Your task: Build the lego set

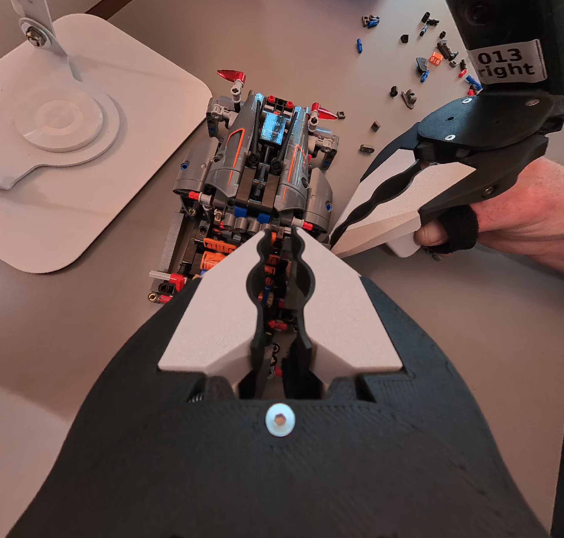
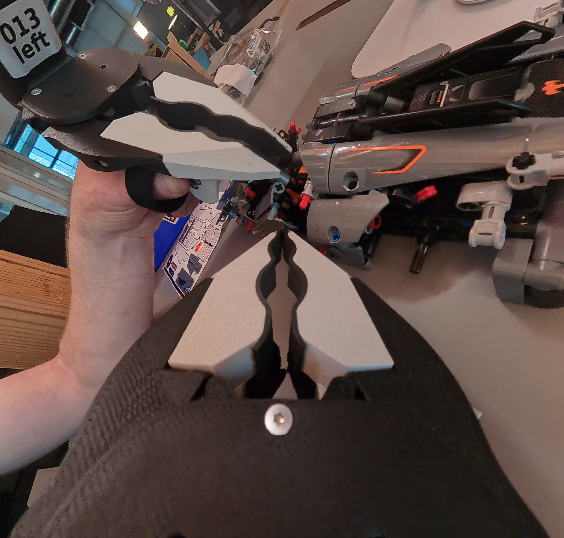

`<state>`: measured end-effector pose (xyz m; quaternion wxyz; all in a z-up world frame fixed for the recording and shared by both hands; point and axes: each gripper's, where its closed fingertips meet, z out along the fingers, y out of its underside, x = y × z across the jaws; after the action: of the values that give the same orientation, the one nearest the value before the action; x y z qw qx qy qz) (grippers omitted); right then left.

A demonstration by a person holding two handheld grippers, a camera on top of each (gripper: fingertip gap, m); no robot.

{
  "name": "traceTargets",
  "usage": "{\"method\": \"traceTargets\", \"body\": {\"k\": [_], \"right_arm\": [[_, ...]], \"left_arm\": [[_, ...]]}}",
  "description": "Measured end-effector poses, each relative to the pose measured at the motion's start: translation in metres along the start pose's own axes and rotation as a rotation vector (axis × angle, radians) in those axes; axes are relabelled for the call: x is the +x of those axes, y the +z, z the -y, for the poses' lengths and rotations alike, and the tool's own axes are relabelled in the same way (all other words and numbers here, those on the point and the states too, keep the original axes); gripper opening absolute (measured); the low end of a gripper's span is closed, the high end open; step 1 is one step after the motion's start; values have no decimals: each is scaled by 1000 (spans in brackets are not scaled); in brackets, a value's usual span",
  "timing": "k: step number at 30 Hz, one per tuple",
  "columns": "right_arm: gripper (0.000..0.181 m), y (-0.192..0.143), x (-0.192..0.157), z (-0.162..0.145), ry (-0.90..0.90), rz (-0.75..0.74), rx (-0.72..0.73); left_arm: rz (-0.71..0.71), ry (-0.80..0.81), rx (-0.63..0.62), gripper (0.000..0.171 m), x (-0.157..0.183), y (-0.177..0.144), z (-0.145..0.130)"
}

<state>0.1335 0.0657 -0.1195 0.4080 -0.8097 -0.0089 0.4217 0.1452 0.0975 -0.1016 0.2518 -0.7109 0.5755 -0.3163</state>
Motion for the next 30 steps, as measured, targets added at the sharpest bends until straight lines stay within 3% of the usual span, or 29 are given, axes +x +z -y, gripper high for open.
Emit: {"method": "traceTargets", "body": {"k": [11, 16, 30], "right_arm": [[0, 0, 0, 0, 3, 2, 0], [0, 0, 0, 0, 4, 1, 0], [0, 0, 0, 0, 4, 2, 2]], "left_arm": [[73, 81, -112, 53, 3, -23, -16], [143, 149, -217, 68, 4, -17, -28], [307, 244, -328, 62, -5, -8, -35]]}}
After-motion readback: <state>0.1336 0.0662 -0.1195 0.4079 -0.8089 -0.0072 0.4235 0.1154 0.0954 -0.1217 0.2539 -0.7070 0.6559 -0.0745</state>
